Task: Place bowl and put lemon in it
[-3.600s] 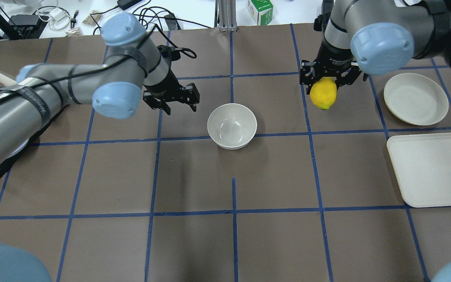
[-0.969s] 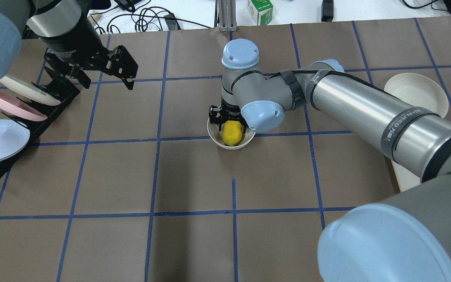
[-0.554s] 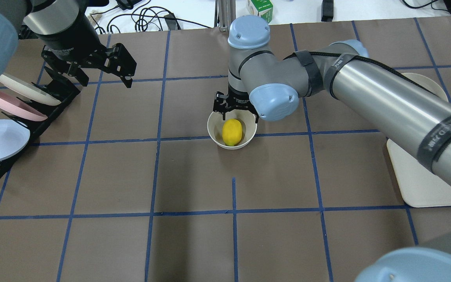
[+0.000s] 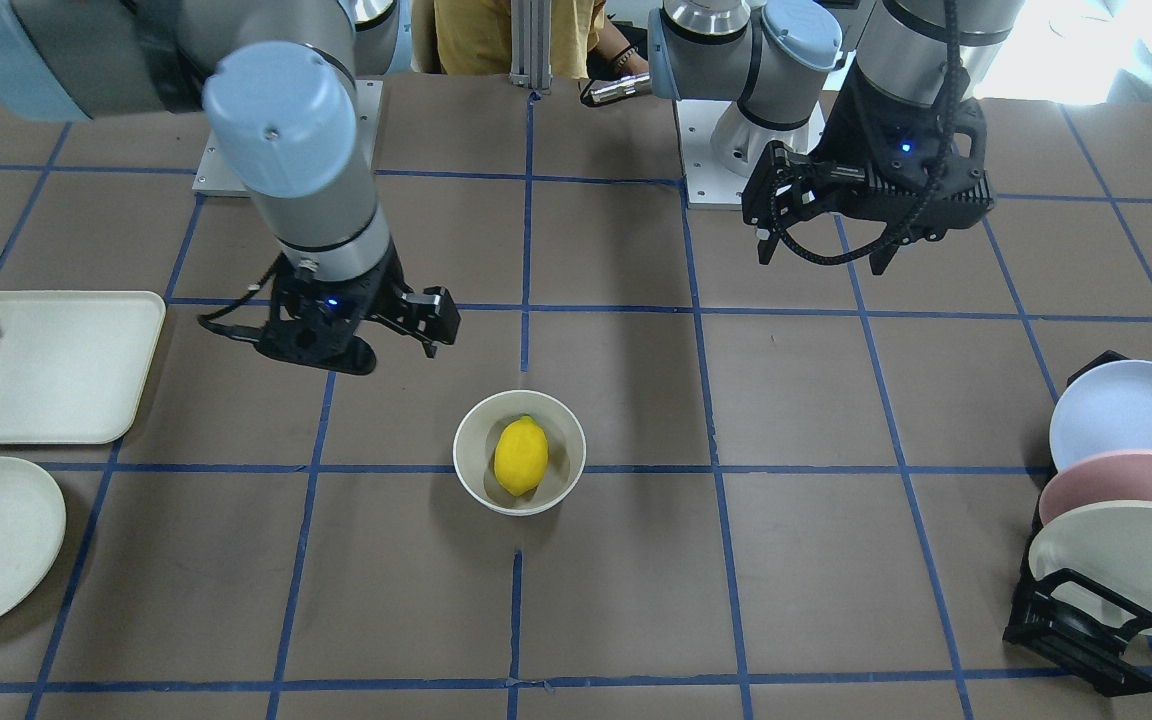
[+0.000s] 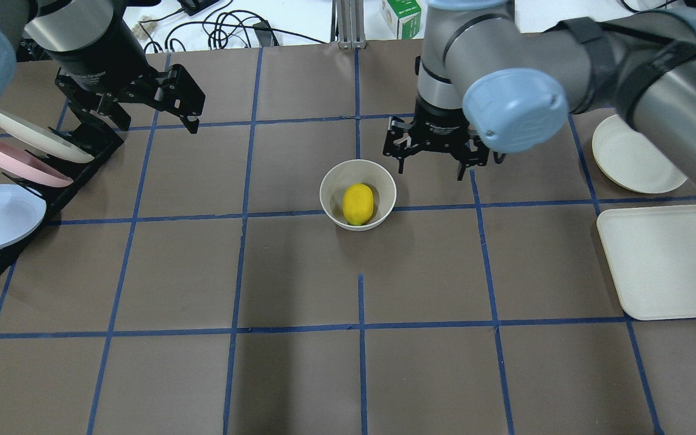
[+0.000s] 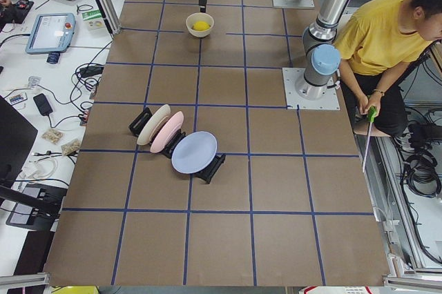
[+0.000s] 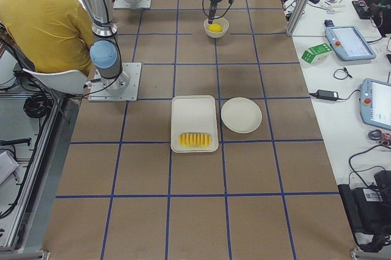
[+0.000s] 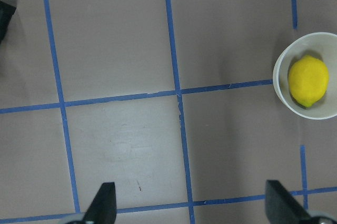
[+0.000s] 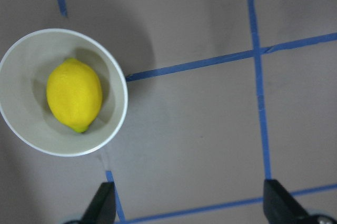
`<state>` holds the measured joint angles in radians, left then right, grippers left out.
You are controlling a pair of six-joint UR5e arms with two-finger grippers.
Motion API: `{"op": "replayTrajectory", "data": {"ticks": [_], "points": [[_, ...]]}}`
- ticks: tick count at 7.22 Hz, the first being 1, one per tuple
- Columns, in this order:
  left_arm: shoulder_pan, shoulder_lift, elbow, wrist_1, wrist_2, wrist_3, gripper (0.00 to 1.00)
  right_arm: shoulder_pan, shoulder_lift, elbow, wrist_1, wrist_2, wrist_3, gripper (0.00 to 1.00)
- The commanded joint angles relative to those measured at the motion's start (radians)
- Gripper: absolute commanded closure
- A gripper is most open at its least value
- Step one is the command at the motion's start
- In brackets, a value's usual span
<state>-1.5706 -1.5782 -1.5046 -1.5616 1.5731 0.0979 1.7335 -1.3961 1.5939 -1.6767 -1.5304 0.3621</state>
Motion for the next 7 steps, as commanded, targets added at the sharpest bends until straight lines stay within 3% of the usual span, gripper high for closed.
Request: {"op": "replayTrajectory", "data": {"ticks": [1, 7], "points": [[0.000, 0.009, -0.002, 0.000, -0.004, -0.004, 0.00, -0.095, -0.112, 0.001, 0.097, -0.003, -0.035, 0.00], [-0.002, 0.001, -0.006, 0.000, -0.005, -0.006, 0.00, -0.115, -0.190, 0.005, 0.137, -0.007, -0.161, 0.00]]}}
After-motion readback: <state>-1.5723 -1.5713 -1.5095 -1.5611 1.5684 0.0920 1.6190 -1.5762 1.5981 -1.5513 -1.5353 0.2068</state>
